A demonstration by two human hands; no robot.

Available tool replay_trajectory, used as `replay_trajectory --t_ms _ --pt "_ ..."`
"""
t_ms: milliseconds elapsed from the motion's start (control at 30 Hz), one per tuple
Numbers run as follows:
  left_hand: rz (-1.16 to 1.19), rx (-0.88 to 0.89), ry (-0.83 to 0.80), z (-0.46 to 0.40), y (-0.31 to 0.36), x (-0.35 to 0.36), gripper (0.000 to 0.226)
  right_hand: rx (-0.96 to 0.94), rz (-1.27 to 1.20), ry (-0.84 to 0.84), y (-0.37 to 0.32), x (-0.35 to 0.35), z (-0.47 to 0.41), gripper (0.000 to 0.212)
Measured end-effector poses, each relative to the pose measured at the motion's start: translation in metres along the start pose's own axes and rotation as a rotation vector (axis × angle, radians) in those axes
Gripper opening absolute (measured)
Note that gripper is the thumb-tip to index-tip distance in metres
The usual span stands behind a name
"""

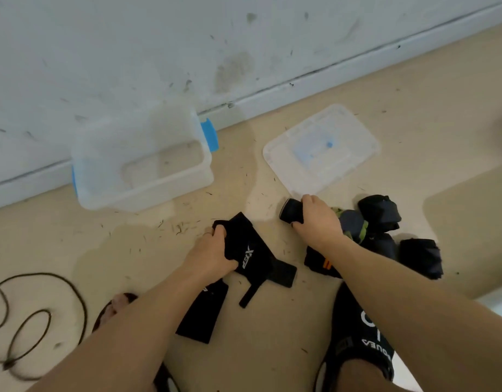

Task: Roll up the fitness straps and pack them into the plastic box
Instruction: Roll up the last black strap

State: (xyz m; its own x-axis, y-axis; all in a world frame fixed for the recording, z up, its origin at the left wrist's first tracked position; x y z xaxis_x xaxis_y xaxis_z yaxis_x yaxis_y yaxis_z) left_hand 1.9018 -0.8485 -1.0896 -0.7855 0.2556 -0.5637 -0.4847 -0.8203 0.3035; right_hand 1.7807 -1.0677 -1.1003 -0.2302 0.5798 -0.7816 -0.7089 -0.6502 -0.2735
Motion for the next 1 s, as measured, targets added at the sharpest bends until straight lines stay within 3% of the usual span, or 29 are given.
replay_trajectory --t_ms 200,267,333,433,467,533,600,633,767,1000 --pt "-0.118 -0.009 0.073 -0.005 0.002 0.007 0.072 0.066 0.022 0.051 0.004 0.004 -0.003 0.035" --pt "-0.117 0.007 0.108 -0.005 0.0 0.008 0.065 0.077 0.074 0.153 0.001 0.004 0.0 0.033" --pt "-0.085 0.032 0.147 -0.005 -0.001 0.007 0.052 0.012 0.135 0.291 -0.011 0.006 0.007 0.033" --pt "-0.033 0.062 0.18 -0.005 -0.001 0.004 0.033 -0.233 0.129 0.437 -0.046 0.013 0.023 0.029" --pt "-0.024 0.068 0.182 -0.006 -0.002 0.003 0.031 -0.294 0.088 0.36 -0.06 0.019 0.027 0.026" --pt "0.0 0.074 0.184 -0.007 -0.005 0.003 0.032 -0.285 0.008 0.042 -0.081 0.04 0.032 0.022" --pt "0.035 0.073 0.18 -0.007 -0.009 0.004 0.034 -0.156 -0.015 -0.24 -0.087 0.068 0.038 0.034" --pt "0.047 0.07 0.175 -0.007 -0.011 0.004 0.035 -0.118 0.004 -0.281 -0.087 0.077 0.041 0.044" --pt "0.052 0.042 0.154 -0.007 -0.02 0.009 0.041 -0.069 0.033 -0.179 -0.093 0.085 0.043 0.058" --pt "0.027 0.032 0.137 -0.006 -0.029 0.014 0.035 -0.044 0.074 -0.234 -0.087 0.092 0.033 0.036"
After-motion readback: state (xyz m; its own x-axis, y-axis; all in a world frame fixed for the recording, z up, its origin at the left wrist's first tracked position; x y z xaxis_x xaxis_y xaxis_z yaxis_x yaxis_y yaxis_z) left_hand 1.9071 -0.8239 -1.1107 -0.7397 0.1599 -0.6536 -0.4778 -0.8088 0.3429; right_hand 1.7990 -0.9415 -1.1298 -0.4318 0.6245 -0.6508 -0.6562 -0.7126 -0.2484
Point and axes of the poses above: each hand's wrist, its own z-axis away from the middle knuckle, its own x-axis out of the palm, y = z × x, the point moved 5 cm from there along -z, towards the middle knuckle, and after that the axes turned 9 degrees about -y, right-handed, at the moved point
